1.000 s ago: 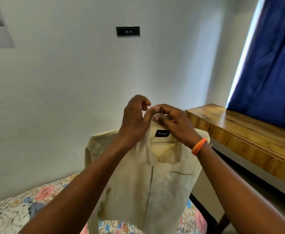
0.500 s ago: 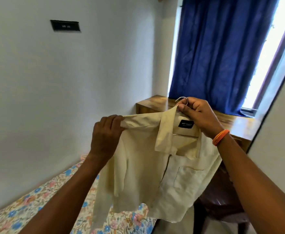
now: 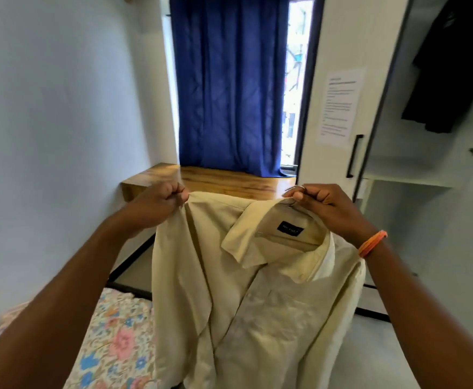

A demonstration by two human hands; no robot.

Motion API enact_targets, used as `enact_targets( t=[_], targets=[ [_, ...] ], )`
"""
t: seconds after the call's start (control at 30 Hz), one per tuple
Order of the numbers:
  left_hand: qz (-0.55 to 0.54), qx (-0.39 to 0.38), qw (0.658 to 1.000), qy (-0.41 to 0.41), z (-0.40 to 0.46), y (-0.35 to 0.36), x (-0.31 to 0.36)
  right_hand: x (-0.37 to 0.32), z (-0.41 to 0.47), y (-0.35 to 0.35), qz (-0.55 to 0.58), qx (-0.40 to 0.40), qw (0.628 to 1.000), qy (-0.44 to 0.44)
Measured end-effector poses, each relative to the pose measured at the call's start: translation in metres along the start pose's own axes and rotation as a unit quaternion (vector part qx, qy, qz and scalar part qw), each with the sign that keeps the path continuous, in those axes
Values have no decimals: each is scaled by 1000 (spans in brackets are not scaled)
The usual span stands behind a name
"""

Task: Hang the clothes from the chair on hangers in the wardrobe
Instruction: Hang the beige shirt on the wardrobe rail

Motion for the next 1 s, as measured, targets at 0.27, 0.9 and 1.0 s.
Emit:
enact_targets(
  t=[0.27, 0.9, 1.0],
  targets=[
    [69, -214, 970, 93, 27, 140, 106, 31, -43, -142, -47, 88, 995, -1],
    [-12, 186, 899, 396, 221, 299, 387, 119, -27, -402, -155, 247, 957, -9],
    [-21, 214, 887, 408, 259, 318, 415, 135, -17, -447, -195, 293, 936, 5]
  ],
)
Point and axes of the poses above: each hand's wrist, its own z-axis towards the middle knuckle, its own y-axis out of the palm, x = y × z, the point moved 10 cm from there along z, towards the middle knuckle, and after that the axes turned 9 degrees about z, right-handed, at the moved point
